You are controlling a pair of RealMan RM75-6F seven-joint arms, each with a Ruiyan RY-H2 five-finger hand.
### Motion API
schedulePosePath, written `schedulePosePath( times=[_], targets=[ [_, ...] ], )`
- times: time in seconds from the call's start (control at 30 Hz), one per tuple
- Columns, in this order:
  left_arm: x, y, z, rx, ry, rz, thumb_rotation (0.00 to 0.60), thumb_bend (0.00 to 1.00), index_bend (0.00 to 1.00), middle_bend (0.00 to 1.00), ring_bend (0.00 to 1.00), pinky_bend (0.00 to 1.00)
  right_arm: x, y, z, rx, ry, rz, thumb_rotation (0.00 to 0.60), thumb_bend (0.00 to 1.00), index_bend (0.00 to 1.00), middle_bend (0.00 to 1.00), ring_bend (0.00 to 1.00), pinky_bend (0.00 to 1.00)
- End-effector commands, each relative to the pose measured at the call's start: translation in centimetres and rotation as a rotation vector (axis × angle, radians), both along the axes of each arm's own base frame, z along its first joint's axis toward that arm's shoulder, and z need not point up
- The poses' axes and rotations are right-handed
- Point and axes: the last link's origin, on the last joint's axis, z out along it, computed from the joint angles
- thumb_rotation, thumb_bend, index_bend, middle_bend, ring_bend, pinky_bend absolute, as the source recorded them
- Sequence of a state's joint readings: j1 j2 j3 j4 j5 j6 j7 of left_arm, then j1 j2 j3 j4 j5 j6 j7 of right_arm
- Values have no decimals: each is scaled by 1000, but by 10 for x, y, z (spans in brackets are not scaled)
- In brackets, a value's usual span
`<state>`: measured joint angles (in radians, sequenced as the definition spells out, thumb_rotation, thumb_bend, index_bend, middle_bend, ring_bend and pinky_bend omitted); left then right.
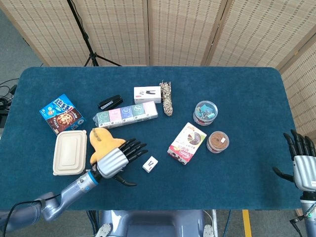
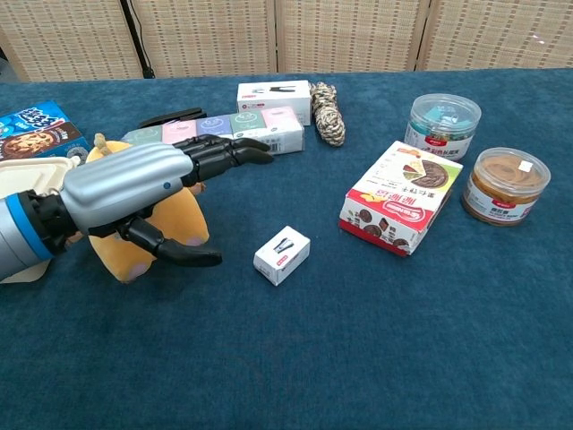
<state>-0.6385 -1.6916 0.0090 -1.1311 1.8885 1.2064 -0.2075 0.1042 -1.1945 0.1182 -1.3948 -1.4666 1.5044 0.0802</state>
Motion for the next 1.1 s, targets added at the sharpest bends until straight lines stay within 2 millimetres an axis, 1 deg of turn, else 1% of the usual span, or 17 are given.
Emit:
schedulePosePath(
  times=[0.03, 0.2, 0.37, 0.47, 0.73, 0.97, 1.1],
  targets=[
    [-5, 2, -6, -16, 12, 25, 58, 0, 0, 0, 0, 0, -1, 0, 2, -8, -2, -5, 600, 0, 0, 0, 0, 0],
    [-13, 6, -9, -18, 38, 41, 60, 0, 0, 0, 0, 0, -2, 1, 3, -10, -6, -7, 600, 0, 0, 0, 0, 0],
    [-19, 17, -17, -15, 57, 83, 62, 0, 0, 0, 0, 0, -1, 1, 0, 0, -4, -9, 600, 0, 0, 0, 0, 0],
    [-24, 24, -18, -12, 68, 107, 62, 0, 0, 0, 0, 0, -1, 0, -2, 3, -2, -12, 600, 0, 0, 0, 0, 0],
    [-37, 48, -6, 24, 73, 151, 62, 0, 0, 0, 0, 0, -4, -4, -6, 14, 7, -29, 600, 0, 0, 0, 0, 0],
    [-48, 67, -1, 52, 91, 189, 61, 0, 0, 0, 0, 0, -4, -4, -7, 17, 11, -33, 600, 0, 0, 0, 0, 0],
    [-50, 73, 8, 59, 50, 202, 62, 0, 0, 0, 0, 0, -4, -4, -7, 13, 12, -32, 600, 0, 0, 0, 0, 0]
  ],
)
